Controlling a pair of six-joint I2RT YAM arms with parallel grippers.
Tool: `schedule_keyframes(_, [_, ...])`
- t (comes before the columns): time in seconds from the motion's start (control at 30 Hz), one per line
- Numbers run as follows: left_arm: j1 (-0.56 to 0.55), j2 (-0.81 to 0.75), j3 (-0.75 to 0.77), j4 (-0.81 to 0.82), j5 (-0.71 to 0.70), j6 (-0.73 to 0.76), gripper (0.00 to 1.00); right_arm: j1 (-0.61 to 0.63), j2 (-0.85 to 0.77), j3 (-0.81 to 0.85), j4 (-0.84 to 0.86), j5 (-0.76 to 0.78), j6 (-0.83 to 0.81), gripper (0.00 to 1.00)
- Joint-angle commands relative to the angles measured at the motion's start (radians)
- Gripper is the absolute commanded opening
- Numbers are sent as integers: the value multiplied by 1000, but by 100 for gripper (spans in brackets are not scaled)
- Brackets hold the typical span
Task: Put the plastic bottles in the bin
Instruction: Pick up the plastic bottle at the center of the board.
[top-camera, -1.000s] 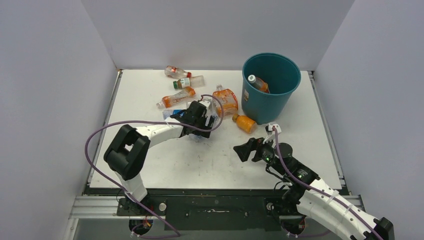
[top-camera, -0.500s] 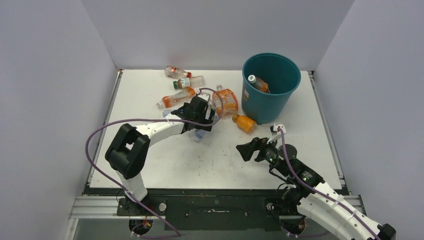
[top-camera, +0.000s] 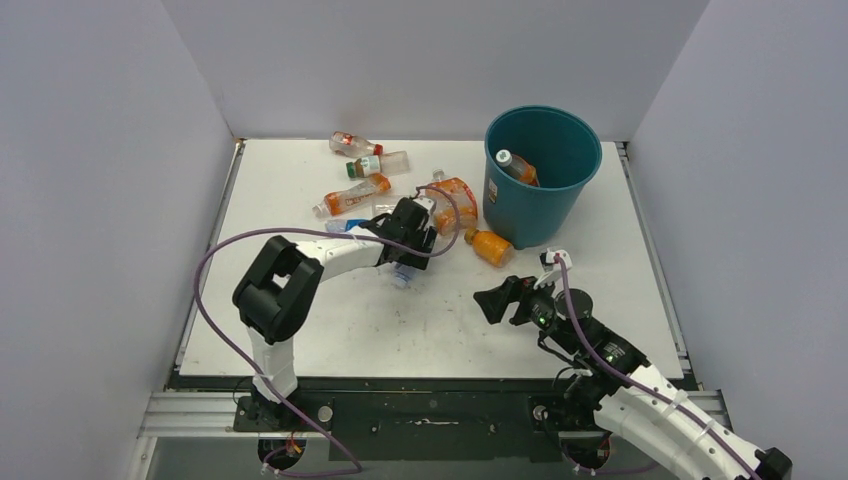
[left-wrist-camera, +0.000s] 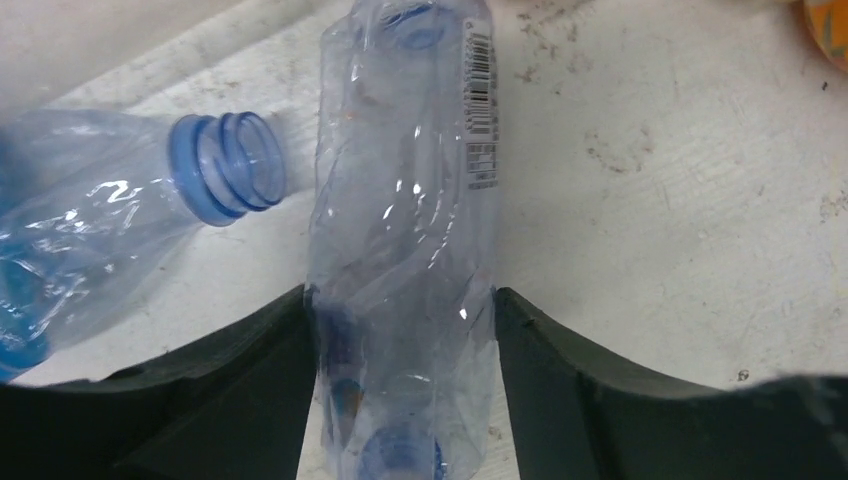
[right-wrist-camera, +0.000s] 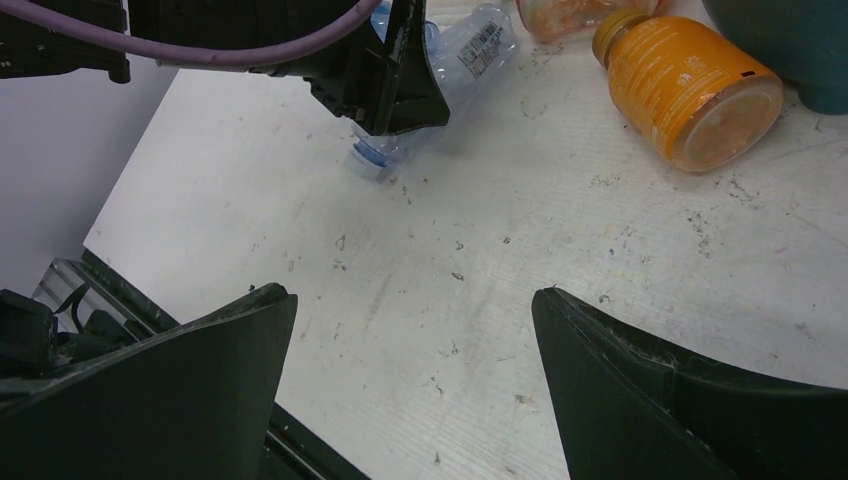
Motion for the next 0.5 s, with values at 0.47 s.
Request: schedule_keyframes(0.47, [-7,-630,-413,327,127,-301,28,10,54,45,146,-140,26,91])
